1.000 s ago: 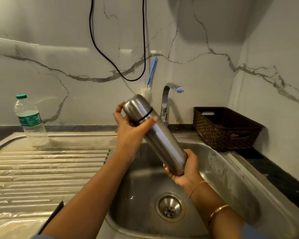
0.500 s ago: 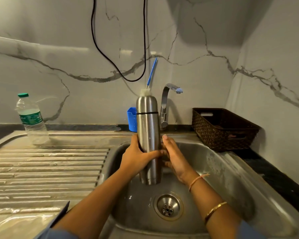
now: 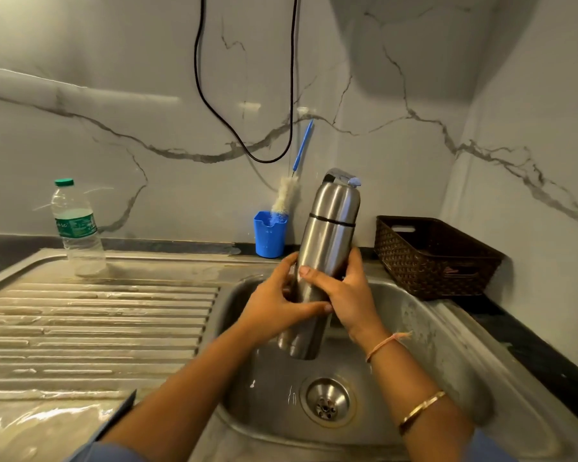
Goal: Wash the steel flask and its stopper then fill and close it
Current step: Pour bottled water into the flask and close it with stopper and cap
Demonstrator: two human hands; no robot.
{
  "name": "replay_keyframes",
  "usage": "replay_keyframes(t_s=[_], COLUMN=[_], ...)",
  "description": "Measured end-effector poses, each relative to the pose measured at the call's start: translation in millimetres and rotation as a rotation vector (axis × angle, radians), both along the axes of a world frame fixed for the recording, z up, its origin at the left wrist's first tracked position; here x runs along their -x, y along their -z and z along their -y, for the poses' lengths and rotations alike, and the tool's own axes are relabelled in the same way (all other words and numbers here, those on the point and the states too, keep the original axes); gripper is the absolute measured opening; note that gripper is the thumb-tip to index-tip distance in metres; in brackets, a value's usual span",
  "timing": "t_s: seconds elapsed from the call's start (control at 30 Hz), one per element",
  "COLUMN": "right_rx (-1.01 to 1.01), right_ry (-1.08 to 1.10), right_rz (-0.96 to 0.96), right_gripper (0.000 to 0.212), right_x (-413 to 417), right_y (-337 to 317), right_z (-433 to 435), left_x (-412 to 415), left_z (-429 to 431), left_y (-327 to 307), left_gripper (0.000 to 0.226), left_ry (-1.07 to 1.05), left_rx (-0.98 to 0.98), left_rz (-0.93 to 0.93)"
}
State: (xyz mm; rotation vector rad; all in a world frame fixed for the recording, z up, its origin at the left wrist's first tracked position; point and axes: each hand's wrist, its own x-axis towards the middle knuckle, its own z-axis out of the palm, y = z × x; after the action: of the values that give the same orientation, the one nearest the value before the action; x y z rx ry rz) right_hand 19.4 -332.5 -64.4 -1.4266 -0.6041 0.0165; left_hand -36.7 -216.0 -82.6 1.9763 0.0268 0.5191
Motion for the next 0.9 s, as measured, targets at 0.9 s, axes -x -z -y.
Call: replay_keyframes(t_s=[0.9], right_rx=[0.109], right_ry=[-0.207], right_rz=[0.15], right_gripper=[0.05], right_x=[27], right_y=[-115], right_z=[-55], left_x=[34], left_z=[-4], left_y=[-62], left_gripper=[0.069], left_ry=[-0.246], left_rx=[0.284], left_rz=[0.259])
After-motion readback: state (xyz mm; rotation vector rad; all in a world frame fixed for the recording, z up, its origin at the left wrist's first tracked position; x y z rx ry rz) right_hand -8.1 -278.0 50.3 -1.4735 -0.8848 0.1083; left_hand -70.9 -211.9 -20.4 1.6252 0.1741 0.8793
